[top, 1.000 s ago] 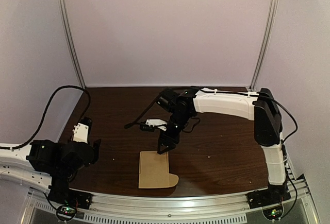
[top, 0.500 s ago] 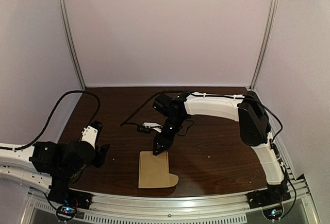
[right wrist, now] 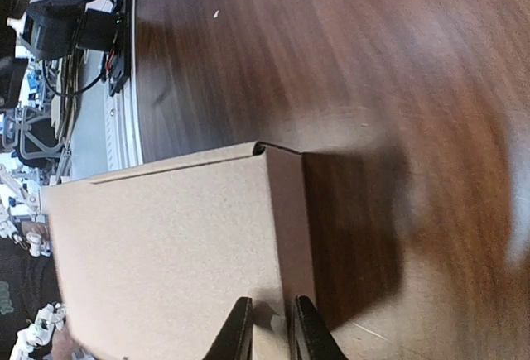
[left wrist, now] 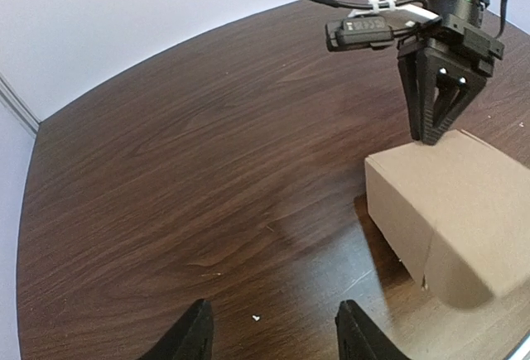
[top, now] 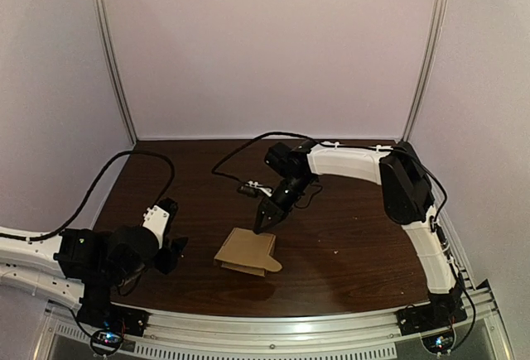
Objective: Fold the paper box
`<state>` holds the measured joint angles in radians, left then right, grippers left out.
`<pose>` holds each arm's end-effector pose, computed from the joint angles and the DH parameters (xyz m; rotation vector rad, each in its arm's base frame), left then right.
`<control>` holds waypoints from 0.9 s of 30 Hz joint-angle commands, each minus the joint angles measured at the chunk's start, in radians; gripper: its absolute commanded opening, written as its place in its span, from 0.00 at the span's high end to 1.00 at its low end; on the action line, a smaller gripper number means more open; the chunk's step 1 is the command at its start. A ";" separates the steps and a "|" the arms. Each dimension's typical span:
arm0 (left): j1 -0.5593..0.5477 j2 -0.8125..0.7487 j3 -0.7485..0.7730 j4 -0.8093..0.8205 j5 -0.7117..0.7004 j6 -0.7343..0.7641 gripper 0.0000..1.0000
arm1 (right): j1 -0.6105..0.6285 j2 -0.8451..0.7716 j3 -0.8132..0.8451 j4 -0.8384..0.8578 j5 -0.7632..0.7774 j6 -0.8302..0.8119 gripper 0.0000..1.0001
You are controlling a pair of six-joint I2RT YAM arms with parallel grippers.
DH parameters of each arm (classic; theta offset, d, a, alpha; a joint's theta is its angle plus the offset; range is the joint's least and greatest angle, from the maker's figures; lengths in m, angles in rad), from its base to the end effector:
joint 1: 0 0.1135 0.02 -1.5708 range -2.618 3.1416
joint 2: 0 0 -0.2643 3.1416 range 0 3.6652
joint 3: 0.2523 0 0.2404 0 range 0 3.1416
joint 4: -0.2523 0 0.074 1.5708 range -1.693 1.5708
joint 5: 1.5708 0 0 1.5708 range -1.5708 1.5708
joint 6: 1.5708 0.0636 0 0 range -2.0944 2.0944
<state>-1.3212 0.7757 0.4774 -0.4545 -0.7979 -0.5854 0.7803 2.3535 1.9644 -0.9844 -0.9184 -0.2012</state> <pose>0.0831 -0.1417 0.2066 0.3863 2.0398 -0.2233 0.2961 0.3642 0.1577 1.4050 -2.3458 -1.3713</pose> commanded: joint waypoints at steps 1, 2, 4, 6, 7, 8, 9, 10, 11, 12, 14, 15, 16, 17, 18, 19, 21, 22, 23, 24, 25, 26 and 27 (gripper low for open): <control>-0.001 0.026 0.002 0.092 0.062 0.048 0.47 | -0.061 0.051 -0.009 0.016 -0.004 0.044 0.82; 0.000 0.031 0.004 0.099 0.069 0.051 0.47 | -0.070 0.054 -0.008 0.022 -0.012 0.052 0.82; -0.001 0.042 0.008 0.109 0.072 0.051 0.47 | -0.085 0.056 -0.007 0.029 -0.028 0.061 0.82; -0.001 0.051 0.009 0.125 0.076 0.054 0.46 | -0.097 0.056 -0.006 0.033 -0.033 0.065 0.81; 0.000 0.058 0.007 0.137 0.078 0.056 0.46 | -0.101 0.055 -0.004 0.034 -0.034 0.065 0.80; -0.001 0.068 0.005 0.148 0.080 0.056 0.46 | -0.106 0.055 -0.004 0.037 -0.035 0.066 0.80; -0.001 0.080 0.002 0.161 0.085 0.056 0.45 | -0.110 0.055 -0.004 0.038 -0.036 0.066 0.80; -0.001 0.095 -0.001 0.176 0.094 0.056 0.45 | -0.112 0.056 -0.006 0.038 -0.039 0.067 0.80; -0.001 0.113 0.000 0.183 0.102 0.055 0.45 | -0.114 0.057 -0.006 0.040 -0.040 0.066 0.79; -0.001 0.129 0.006 0.181 0.107 0.050 0.46 | -0.115 0.057 -0.007 0.036 -0.040 0.064 0.79; -0.001 0.146 0.018 0.174 0.122 0.036 0.47 | -0.114 0.048 -0.007 0.017 -0.023 0.039 0.79; -0.001 0.146 0.017 0.174 0.125 0.031 0.47 | -0.115 0.039 -0.010 0.006 -0.010 0.022 0.79; 0.000 0.145 0.013 0.174 0.123 0.024 0.46 | -0.116 0.024 -0.017 0.000 0.004 0.006 0.78; -0.001 0.144 0.009 0.173 0.119 0.015 0.46 | -0.118 0.002 -0.026 0.000 0.017 -0.009 0.78; -0.001 0.145 0.006 0.172 0.118 0.007 0.45 | -0.118 -0.022 -0.041 0.006 0.025 -0.026 0.78; 0.000 0.150 0.003 0.174 0.119 0.002 0.45 | -0.117 -0.050 -0.056 0.018 0.028 -0.040 0.77; -0.001 0.171 0.007 0.175 0.122 -0.010 0.44 | -0.108 -0.103 -0.079 0.035 0.049 -0.062 0.76; -0.001 0.184 0.013 0.176 0.124 -0.015 0.44 | -0.099 -0.122 -0.080 0.033 0.064 -0.080 0.76; -0.001 0.200 0.021 0.177 0.124 -0.018 0.43 | -0.085 -0.137 -0.080 0.027 0.080 -0.096 0.76; -0.001 0.212 0.032 0.178 0.123 -0.020 0.43 | -0.072 -0.154 -0.078 0.017 0.091 -0.121 0.77; 0.000 0.229 0.041 0.181 0.122 -0.020 0.43 | -0.055 -0.162 -0.078 0.012 0.095 -0.132 0.78; -0.001 0.238 0.049 0.181 0.118 -0.021 0.43 | -0.041 -0.166 -0.078 0.012 0.097 -0.136 0.79; -0.001 0.244 0.055 0.180 0.111 -0.020 0.43 | -0.029 -0.166 -0.075 0.016 0.094 -0.133 0.79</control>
<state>-1.3212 0.9894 0.4866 -0.3080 -0.6872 -0.5854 0.6891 2.2593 1.8870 -0.9684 -0.8616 -0.2703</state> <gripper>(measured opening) 0.572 0.220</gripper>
